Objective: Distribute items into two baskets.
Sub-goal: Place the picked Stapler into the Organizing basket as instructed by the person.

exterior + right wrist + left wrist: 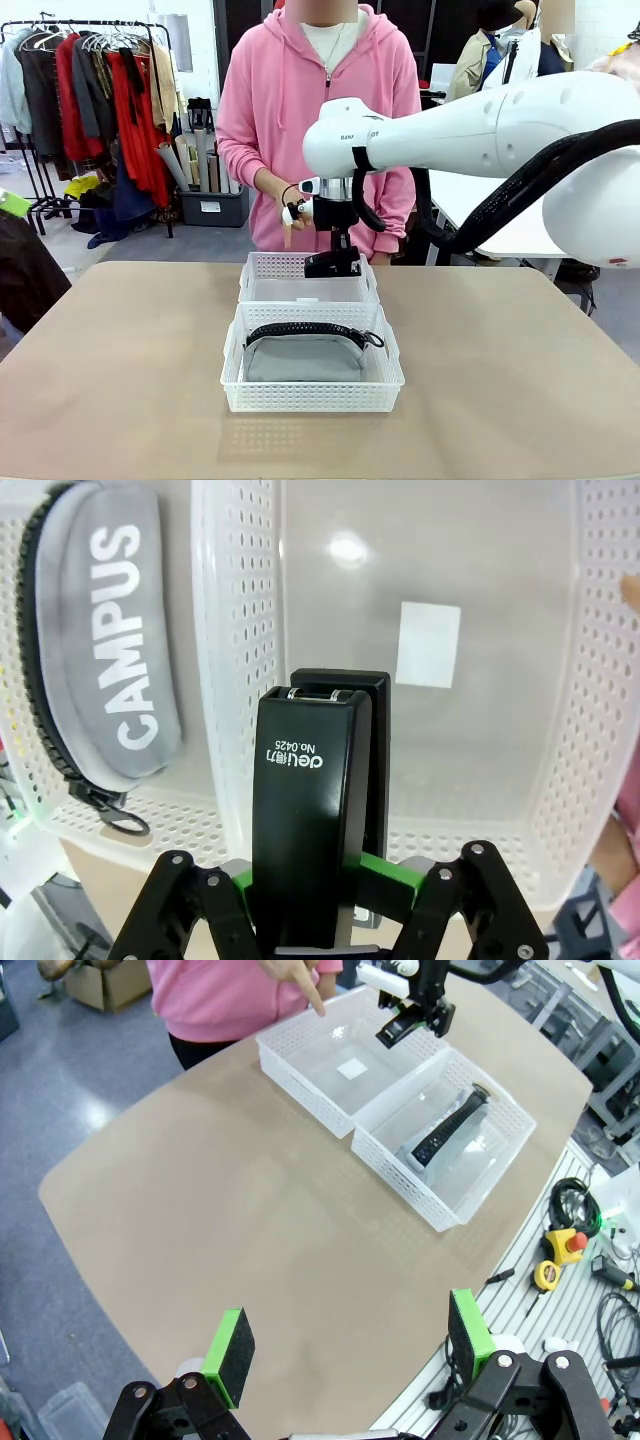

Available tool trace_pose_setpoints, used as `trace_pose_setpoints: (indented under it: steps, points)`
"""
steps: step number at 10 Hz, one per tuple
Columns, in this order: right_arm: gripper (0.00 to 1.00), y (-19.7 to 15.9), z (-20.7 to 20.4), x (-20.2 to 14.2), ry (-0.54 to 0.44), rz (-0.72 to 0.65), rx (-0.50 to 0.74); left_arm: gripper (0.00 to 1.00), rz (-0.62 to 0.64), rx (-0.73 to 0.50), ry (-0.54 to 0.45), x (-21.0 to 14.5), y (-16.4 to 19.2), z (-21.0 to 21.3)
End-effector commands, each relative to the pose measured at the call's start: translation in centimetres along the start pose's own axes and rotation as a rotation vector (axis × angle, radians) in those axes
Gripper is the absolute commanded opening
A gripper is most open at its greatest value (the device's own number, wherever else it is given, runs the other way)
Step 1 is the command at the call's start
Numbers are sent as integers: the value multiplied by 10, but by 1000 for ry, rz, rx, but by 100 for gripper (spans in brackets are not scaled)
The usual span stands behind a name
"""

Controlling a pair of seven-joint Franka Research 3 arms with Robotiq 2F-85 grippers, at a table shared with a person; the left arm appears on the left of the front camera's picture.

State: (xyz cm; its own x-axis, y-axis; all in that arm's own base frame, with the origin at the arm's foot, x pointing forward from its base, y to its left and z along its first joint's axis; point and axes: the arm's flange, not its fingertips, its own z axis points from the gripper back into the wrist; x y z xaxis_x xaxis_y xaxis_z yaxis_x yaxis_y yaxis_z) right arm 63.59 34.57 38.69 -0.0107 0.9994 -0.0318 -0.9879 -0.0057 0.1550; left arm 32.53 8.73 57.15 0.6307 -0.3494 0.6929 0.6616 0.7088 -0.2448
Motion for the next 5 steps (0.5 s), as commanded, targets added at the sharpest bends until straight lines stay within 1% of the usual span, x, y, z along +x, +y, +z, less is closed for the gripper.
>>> trace_pose_setpoints:
  steps: [1,3,5]
  points:
    - [0,-9,-1,6,-44,20,26,100,-14,-10,-16,0,1,-1]
    - [0,-11,-16,6,-76,0,7,100,-14,-10,-16,0,1,-1]
    - [0,-16,-28,7,-87,-12,-5,100,-14,-10,-16,0,1,-1]
